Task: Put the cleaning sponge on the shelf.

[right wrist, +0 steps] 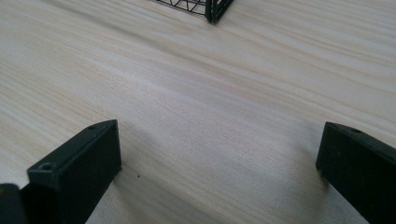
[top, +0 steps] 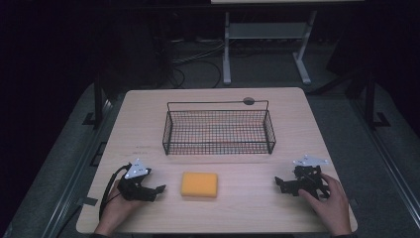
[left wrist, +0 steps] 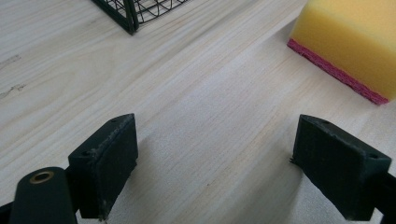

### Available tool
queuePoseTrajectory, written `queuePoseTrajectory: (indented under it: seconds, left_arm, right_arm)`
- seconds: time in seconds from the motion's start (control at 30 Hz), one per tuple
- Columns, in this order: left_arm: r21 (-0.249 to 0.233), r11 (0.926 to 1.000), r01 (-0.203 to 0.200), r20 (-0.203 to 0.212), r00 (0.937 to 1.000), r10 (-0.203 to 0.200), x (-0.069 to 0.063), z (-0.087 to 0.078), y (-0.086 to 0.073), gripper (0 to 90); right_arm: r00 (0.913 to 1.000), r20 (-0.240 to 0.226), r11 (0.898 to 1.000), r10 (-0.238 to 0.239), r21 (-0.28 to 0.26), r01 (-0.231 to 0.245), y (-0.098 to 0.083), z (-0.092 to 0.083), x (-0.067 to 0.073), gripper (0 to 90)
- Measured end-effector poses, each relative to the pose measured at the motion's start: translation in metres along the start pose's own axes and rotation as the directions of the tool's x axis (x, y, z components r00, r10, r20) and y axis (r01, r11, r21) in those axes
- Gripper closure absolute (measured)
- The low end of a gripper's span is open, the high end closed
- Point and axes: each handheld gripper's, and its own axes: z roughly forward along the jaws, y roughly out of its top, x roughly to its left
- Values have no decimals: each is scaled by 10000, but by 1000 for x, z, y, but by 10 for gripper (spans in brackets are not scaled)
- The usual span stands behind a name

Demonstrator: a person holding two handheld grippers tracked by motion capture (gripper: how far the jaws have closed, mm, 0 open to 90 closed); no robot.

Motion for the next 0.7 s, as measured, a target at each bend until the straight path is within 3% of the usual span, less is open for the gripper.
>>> queuePoseTrajectory:
  seconds: [0.5,0.63,0.7]
  left_arm:
    - [-73,9999,96,51,9999,-96,2,-1,-1,153]
    - [-253,9989,400,65,9992,-399,4,-7,-1,281]
    - [-243,9991,361,74,9993,-360,5,-9,0,341]
  right_arm:
    - [10000,1,10000,0,0,0,0,0,0,0]
    - [10000,2,10000,0,1,0,0,0,0,0]
    - [10000,1,10000,2,1,-2,0,0,0,0]
